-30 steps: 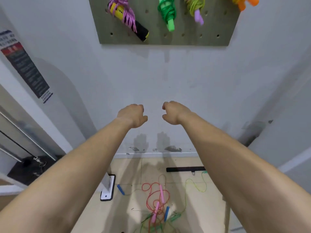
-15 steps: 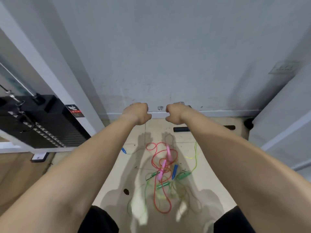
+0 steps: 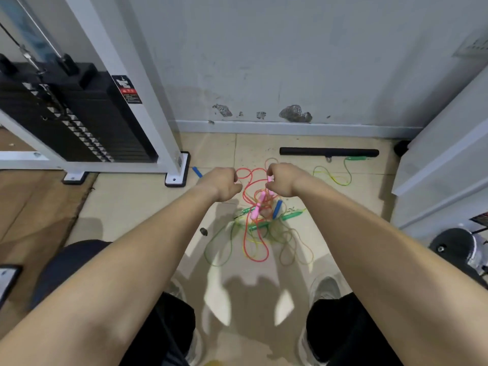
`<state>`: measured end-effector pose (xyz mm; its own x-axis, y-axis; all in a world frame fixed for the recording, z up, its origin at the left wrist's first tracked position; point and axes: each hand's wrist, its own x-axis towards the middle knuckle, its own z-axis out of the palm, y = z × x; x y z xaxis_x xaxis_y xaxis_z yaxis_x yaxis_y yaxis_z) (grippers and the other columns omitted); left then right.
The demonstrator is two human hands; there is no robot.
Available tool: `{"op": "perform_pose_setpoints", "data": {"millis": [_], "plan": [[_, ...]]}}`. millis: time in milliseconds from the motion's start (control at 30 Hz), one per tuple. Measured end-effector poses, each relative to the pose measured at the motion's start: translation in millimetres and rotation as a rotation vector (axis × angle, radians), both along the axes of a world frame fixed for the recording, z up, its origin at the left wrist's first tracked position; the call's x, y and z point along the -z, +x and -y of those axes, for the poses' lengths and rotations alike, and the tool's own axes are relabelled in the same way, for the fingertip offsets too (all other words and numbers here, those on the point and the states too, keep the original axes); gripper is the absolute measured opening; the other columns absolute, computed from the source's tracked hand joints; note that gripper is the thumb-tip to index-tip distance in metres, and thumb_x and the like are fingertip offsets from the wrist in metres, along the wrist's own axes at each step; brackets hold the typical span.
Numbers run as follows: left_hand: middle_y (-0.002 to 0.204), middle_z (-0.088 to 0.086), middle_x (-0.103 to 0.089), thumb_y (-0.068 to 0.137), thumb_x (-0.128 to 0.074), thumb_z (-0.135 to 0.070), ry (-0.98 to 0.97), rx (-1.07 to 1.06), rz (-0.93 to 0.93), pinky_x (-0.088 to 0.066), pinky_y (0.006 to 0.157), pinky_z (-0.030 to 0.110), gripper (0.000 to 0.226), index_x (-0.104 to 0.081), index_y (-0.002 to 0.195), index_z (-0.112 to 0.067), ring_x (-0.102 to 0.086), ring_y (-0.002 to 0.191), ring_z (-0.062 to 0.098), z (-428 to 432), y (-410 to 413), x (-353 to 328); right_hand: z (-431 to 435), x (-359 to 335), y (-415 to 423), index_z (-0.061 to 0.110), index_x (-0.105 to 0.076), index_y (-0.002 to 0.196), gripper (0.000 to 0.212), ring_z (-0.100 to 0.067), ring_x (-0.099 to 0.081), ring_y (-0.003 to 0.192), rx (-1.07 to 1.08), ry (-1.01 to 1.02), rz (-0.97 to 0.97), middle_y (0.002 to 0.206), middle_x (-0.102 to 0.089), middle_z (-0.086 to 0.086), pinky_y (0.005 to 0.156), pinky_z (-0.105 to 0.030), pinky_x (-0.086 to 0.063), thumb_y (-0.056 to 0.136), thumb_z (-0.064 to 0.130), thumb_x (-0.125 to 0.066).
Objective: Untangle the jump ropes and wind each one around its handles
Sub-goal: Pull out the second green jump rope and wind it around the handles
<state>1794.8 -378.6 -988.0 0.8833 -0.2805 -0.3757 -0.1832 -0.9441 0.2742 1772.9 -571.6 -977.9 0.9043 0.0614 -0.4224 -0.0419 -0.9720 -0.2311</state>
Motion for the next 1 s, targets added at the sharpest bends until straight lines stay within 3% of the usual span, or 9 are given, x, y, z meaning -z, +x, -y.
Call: {"op": "perform_pose_setpoints", "data": {"millis": [200,367,433,500,567,667,733,867,1000], "plan": [[0.117,0.009,-0.061,0.096,-0.052,-0.035,0.038,-0.003,-0.180,-0.050,0.082,0.035,0.030,-0.060,0.116,-0.013,-0.060,0.097,0.028,-11.7,-21.1,93.8,3.6,89.6,-15.5,0.009,-0.052,0.136,0.039,-0.031,-0.054,0.119,0.026,0.067,-0.191,0.134,-0.054,-0.010,0.095,-0.038,-0.047,0.099,0.023,-0.052],[0.120,0.007,-0.063,0.095,-0.054,-0.035,0.023,-0.045,-0.297,-0.050,0.092,0.038,0.032,-0.059,0.119,-0.014,-0.058,0.108,0.026,-13.1,-21.4,164.9,6.1,162.8,-16.9,0.008,-0.053,0.132,0.036,-0.029,-0.057,0.113,0.047,0.069,-0.299,0.129,-0.058,-0.013,0.091,-0.036,-0.049,0.097,0.011,-0.044],[0.118,0.009,-0.065,0.094,-0.054,-0.031,0.004,-0.059,-0.332,-0.049,0.085,0.035,0.025,-0.060,0.111,-0.014,-0.060,0.107,0.028,-10.5,-19.5,189.9,8.5,191.2,-16.6,0.007,-0.055,0.126,0.033,-0.029,-0.057,0.111,0.056,0.078,-0.334,0.126,-0.059,-0.014,0.088,-0.037,-0.049,0.096,0.012,-0.043],[0.116,0.010,-0.066,0.094,-0.052,-0.028,-0.015,-0.058,-0.358,-0.037,0.068,0.027,0.021,-0.060,0.105,-0.012,-0.060,0.108,0.029,-5.3,-15.6,210.9,9.5,215.8,-15.5,0.008,-0.059,0.115,0.023,-0.030,-0.058,0.110,0.049,0.093,-0.359,0.123,-0.061,-0.013,0.078,-0.032,-0.041,0.098,0.013,-0.044],[0.113,0.008,-0.067,0.095,-0.051,-0.028,-0.046,-0.073,-0.381,-0.035,0.066,0.030,0.027,-0.063,0.109,-0.008,-0.060,0.107,0.028,1.6,-9.5,230.0,9.5,236.5,-12.1,0.013,-0.060,0.107,0.017,-0.030,-0.058,0.113,0.062,0.113,-0.380,0.118,-0.061,-0.010,0.077,-0.028,-0.036,0.100,0.016,-0.045],[0.111,0.004,-0.068,0.093,-0.054,-0.029,-0.117,-0.095,-0.388,-0.047,0.083,0.031,0.027,-0.065,0.113,-0.014,-0.061,0.107,0.025,13.7,0.1,260.2,8.6,264.1,-4.2,0.008,-0.057,0.129,0.033,-0.030,-0.056,0.120,0.119,0.115,-0.405,0.129,-0.060,-0.011,0.087,-0.029,-0.043,0.100,0.018,-0.046],[0.107,0.004,-0.069,0.089,-0.056,-0.023,-0.152,-0.099,-0.372,-0.051,0.085,0.034,0.026,-0.067,0.111,-0.016,-0.063,0.103,0.027,25.3,6.7,276.7,7.4,281.3,0.1,0.010,-0.057,0.131,0.036,-0.031,-0.058,0.118,0.144,0.119,-0.392,0.131,-0.060,-0.013,0.092,-0.034,-0.048,0.099,0.022,-0.046],[0.114,0.008,-0.066,0.088,-0.060,-0.023,-0.198,-0.068,-0.282,-0.050,0.081,0.035,0.034,-0.065,0.121,-0.021,-0.062,0.104,0.031,48.6,14.9,309.9,9.1,316.9,9.8,0.023,-0.052,0.124,0.049,-0.034,-0.062,0.109,0.250,0.137,-0.286,0.120,-0.063,-0.008,0.084,-0.042,-0.054,0.081,0.040,-0.038],[0.118,0.016,-0.055,0.093,-0.057,-0.033,-0.129,-0.016,-0.224,-0.045,0.076,0.038,0.052,-0.047,0.143,-0.023,-0.056,0.107,0.037,55.1,13.8,351.8,15.7,350.0,16.6,0.025,-0.048,0.123,0.034,-0.037,-0.062,0.101,0.238,0.069,-0.227,0.116,-0.062,-0.010,0.076,-0.041,-0.050,0.089,0.027,-0.047]]}}
